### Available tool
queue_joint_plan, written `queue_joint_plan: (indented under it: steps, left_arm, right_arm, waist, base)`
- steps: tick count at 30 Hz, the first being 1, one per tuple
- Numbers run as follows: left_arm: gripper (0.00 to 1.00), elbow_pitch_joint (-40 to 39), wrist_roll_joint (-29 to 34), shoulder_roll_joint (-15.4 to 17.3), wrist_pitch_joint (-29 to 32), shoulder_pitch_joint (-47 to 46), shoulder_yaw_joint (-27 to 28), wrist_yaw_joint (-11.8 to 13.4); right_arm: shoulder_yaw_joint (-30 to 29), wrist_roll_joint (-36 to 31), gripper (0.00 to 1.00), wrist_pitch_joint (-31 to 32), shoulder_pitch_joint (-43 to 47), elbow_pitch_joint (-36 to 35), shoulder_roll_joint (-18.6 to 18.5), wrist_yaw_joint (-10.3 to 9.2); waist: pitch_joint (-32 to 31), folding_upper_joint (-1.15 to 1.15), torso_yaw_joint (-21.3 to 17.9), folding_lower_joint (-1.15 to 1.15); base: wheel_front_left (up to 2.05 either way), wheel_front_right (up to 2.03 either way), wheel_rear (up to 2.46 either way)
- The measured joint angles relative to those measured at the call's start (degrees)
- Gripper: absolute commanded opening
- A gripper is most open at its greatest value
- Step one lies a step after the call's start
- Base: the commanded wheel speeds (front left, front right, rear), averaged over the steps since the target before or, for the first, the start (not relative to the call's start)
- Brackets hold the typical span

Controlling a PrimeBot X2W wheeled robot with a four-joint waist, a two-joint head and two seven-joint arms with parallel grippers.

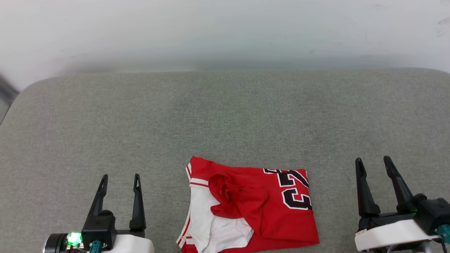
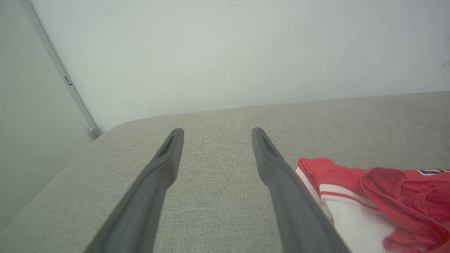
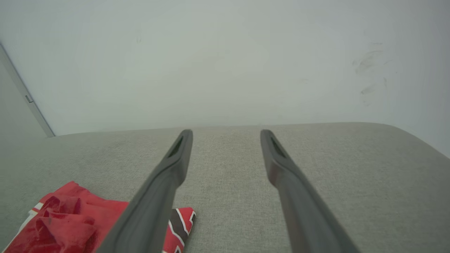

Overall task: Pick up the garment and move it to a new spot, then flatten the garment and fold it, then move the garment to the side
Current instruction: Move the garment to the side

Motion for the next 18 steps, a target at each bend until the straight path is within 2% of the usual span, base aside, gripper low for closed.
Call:
queue_joint_plan:
  steps: [5,8,12,14,18]
  left_arm:
    - [1.00,0.1,0.0,-0.1,0.0,0.2,0.1,-0.3]
    - [1.00,0.2,0.1,-0.2,0.0,0.2,0.1,-0.5]
    - [1.00,0.4,0.2,-0.5,0.0,-0.1,0.0,-0.7]
    - [1.00,0.5,0.4,-0.6,0.0,-0.2,-0.1,-0.7]
    - [1.00,0.9,0.4,-0.9,0.0,-0.5,-0.2,-0.7]
  right_arm:
    - [-1.2,-0.8,1.00,0.0,-0.1,-1.8,0.4,0.00]
    - [-1.5,-1.6,1.00,0.0,-3.4,-3.5,-0.5,0.00]
    - [-0.9,-2.0,1.00,0.1,-9.6,-4.9,-5.0,0.00]
    - [1.1,-2.3,1.00,2.2,-12.6,-4.8,-8.2,0.00]
    - [7.0,-1.3,1.00,11.5,-18.8,-4.7,-14.6,0.00]
  waist:
    - [-0.2,0.00,0.1,0.00]
    - [0.0,0.00,0.0,0.00]
    - [0.1,0.00,0.3,0.00]
    - [0.1,0.00,0.5,0.00]
    - [0.3,0.00,0.8,0.00]
  base:
    - [0.00,0.00,0.00]
    - [0.00,0.00,0.00]
    - [0.00,0.00,0.00]
    - [0.00,0.00,0.00]
    - [0.00,0.00,0.00]
